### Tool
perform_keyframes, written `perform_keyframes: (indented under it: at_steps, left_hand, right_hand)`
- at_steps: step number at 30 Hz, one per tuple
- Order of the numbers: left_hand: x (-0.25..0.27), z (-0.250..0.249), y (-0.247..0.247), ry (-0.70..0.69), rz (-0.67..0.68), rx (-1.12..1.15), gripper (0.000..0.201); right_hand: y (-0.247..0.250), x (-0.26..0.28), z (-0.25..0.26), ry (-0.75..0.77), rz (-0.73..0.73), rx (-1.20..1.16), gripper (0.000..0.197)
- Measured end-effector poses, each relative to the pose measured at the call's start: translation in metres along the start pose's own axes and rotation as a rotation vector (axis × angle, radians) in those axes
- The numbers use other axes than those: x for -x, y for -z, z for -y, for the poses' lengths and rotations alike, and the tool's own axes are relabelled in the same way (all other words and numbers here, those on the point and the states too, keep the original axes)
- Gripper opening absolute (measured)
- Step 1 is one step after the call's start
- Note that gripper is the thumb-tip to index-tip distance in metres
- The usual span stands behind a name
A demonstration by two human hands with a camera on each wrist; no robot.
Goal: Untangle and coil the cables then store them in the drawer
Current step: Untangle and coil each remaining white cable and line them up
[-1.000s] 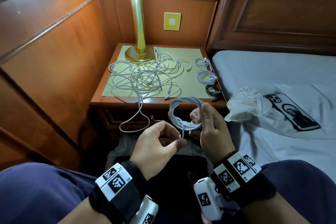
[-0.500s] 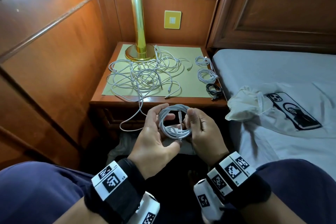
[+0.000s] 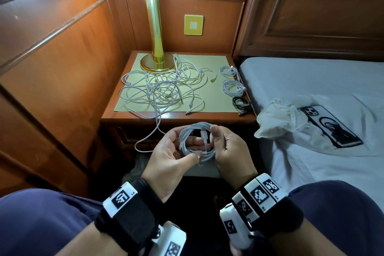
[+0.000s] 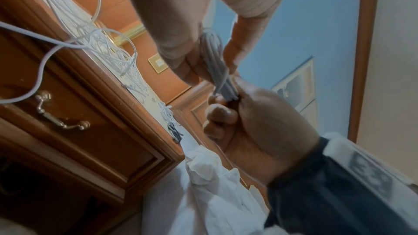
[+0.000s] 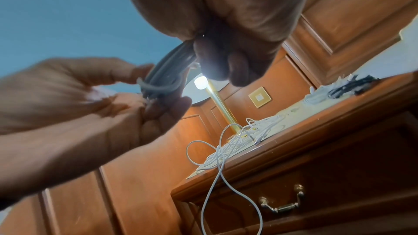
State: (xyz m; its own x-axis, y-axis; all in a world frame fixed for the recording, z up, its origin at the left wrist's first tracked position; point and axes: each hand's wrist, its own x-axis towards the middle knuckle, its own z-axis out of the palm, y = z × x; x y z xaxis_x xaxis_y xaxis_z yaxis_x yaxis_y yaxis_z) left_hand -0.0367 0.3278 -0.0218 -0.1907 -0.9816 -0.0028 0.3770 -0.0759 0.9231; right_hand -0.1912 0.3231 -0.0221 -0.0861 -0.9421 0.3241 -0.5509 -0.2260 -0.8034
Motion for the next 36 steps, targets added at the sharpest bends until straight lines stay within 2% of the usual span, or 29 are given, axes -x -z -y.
perform_keyframes:
  at_steps: [5,11,18,24,28,30,32,34,36]
  left_hand:
    - [-0.004,0.001,0.005,0.021,0.066,0.005,0.055]
    - [-0.006,-0.001,0.005,-0.037,-0.009,-0.080,0.050]
    - [-0.004,-0.002,0.001,-0.076,-0.042,-0.003,0.051]
    - [-0.006,-0.010,0.007,-0.054,-0.068,-0.116,0.055]
    - [-0.007,-0.028,0.003,-0.188,-0.100,-0.324,0.051]
    - [-0.008,-0.039,-0.005,-0.272,-0.217,-0.492,0.046]
    - [-0.008,-0.057,-0.018,-0.443,-0.297,-0.713,0.032]
    - [-0.010,-0.082,-0.037,-0.565,-0.193,-0.870,0.018]
    - [-0.020,-0.103,-0.063,-0.452,0.034,-1.052,0.025]
  right_hand:
    - [0.002,0.000,0.000,-0.064,0.051,-0.027,0.042]
    - [-0.001,0.000,0.002,-0.107,0.079,-0.059,0.046]
    - [-0.004,-0.004,-0.001,-0.145,0.120,-0.047,0.046]
    - [0.005,-0.005,0.011,0.034,0.090,0.013,0.037]
    - [0.016,-0.017,0.021,0.062,0.028,-0.005,0.038]
    - [0.024,-0.025,0.025,0.110,-0.024,0.036,0.037]
    - [0.034,-0.034,0.031,0.169,-0.084,0.088,0.034]
    - [0.048,-0.049,0.035,0.177,-0.142,0.113,0.037]
    - [0.062,-0.069,0.037,0.143,-0.244,0.109,0.040]
